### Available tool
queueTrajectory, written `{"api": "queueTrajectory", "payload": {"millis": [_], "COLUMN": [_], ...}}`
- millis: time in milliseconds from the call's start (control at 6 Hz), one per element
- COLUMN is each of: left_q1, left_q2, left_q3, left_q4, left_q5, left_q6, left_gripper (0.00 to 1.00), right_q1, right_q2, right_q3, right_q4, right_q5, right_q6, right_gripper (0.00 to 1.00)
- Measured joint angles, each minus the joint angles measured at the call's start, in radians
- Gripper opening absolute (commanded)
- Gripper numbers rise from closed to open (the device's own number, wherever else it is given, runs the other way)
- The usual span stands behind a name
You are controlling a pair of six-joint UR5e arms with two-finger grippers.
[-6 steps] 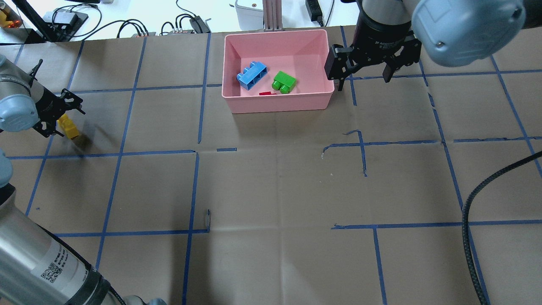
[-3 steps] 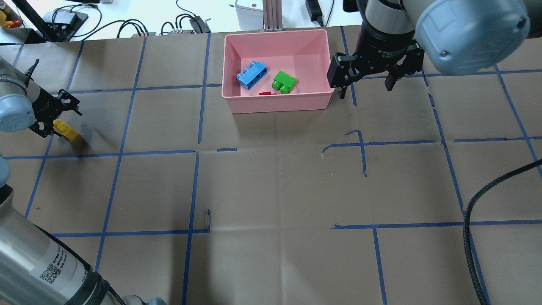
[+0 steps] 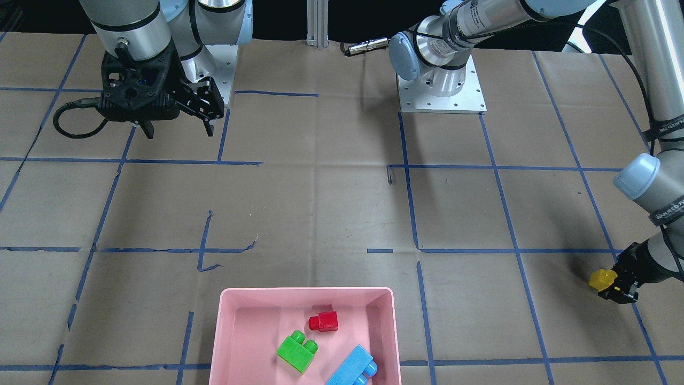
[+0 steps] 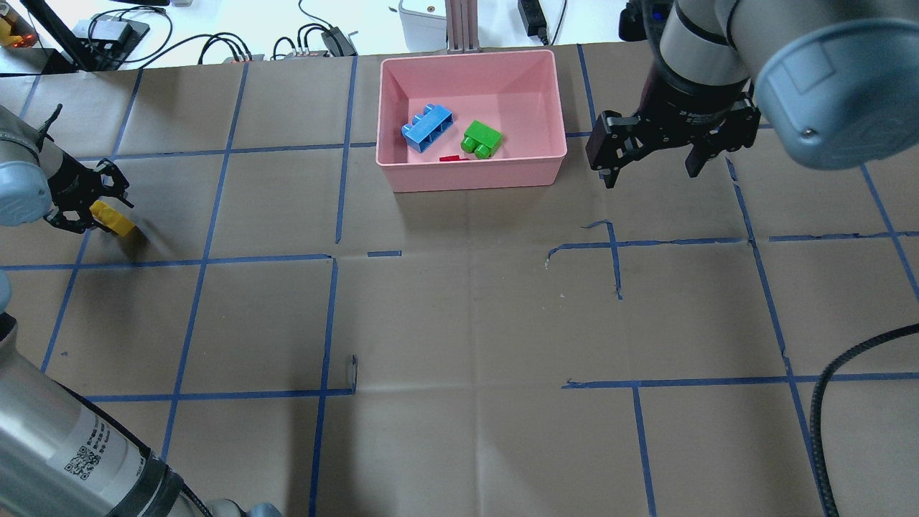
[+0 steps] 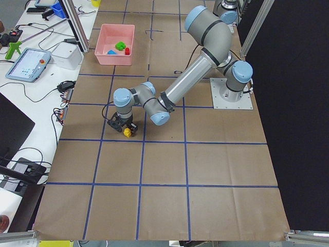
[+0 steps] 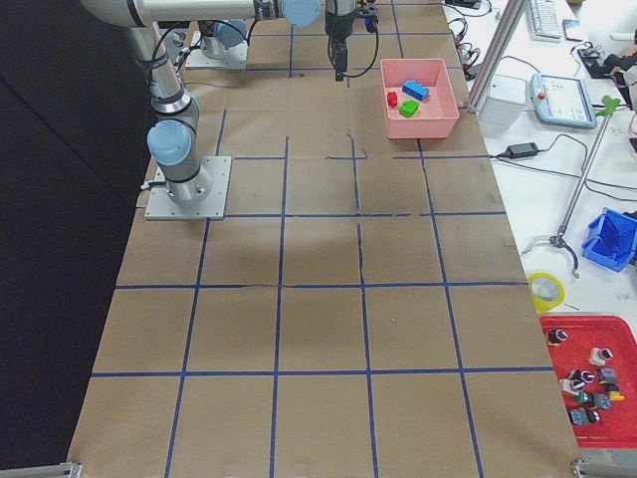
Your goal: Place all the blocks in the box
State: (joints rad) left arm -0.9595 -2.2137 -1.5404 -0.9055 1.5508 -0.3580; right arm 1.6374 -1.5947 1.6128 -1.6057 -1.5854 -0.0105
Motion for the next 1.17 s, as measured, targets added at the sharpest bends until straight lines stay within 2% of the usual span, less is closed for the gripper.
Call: {"api": "queueTrajectory", "payload": {"millis": [167,500,667,833,1167], "left_q1": [0.003,0.002,-0.005,-0.025,-0.124], "left_q2": [0.004,0.018,0.042,0.076,0.095], "left_q3": [0.000,0.022,0.069,0.165,0.420], "left_q4": [-0.021,-0.055,-0.101,-0.217,-0.493], "left_q5": [-0.008,-0.017,-0.017,-0.018,-0.019], "left_q6": [0.000,0.001,0.001,0.012,0.097], "left_gripper": [0.00,0.00,0.00,0.00,0.00], "right_q1": [-0.009,-0.013,-0.014,-0.015,-0.016], "right_q2": [-0.018,-0.028,-0.031,-0.032,-0.033], "right_q3": [0.018,0.023,0.019,0.014,0.011], "right_q4": [-0.007,-0.013,-0.013,-0.011,-0.010], "right_q5": [-0.001,-0.001,-0.002,-0.002,-0.002], "right_q6": [0.000,0.002,0.003,0.004,0.005], "right_gripper": [1.00,1.00,1.00,1.00,1.00]}}
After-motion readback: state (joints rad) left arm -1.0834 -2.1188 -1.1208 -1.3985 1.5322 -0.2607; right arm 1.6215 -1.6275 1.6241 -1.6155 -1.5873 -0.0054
